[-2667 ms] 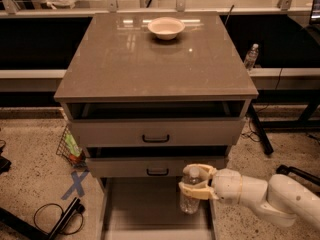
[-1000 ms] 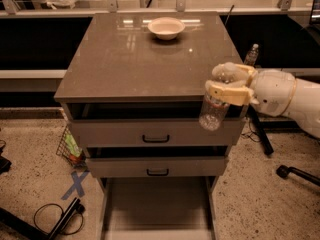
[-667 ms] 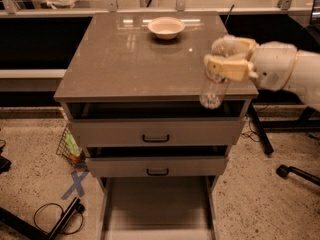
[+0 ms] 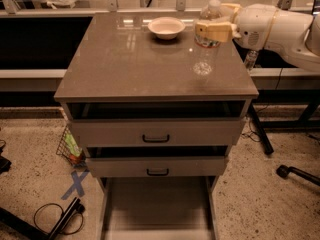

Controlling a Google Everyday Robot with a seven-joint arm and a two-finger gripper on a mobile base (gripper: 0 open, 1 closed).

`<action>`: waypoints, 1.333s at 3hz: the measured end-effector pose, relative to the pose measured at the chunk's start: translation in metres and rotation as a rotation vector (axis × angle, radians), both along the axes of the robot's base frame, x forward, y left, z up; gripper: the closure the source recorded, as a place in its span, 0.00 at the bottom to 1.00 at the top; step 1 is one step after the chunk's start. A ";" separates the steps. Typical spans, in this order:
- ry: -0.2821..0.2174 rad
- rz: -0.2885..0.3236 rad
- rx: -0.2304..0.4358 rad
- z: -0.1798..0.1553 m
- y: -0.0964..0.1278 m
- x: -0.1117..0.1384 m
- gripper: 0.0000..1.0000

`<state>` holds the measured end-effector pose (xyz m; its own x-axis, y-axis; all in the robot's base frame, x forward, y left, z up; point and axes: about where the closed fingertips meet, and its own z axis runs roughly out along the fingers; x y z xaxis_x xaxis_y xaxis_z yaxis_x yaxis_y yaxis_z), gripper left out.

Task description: Pick water bottle from bottom drawer and place on counter

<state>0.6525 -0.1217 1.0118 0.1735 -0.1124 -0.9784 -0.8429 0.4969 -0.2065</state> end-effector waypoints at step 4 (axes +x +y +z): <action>0.122 -0.088 0.054 -0.033 -0.020 0.060 1.00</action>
Offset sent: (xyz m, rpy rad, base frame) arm 0.0509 -0.0130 0.0060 0.0060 0.0507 -0.1049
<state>0.7125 -0.1421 0.9789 0.0444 -0.0690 -0.9966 -0.8127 0.5777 -0.0762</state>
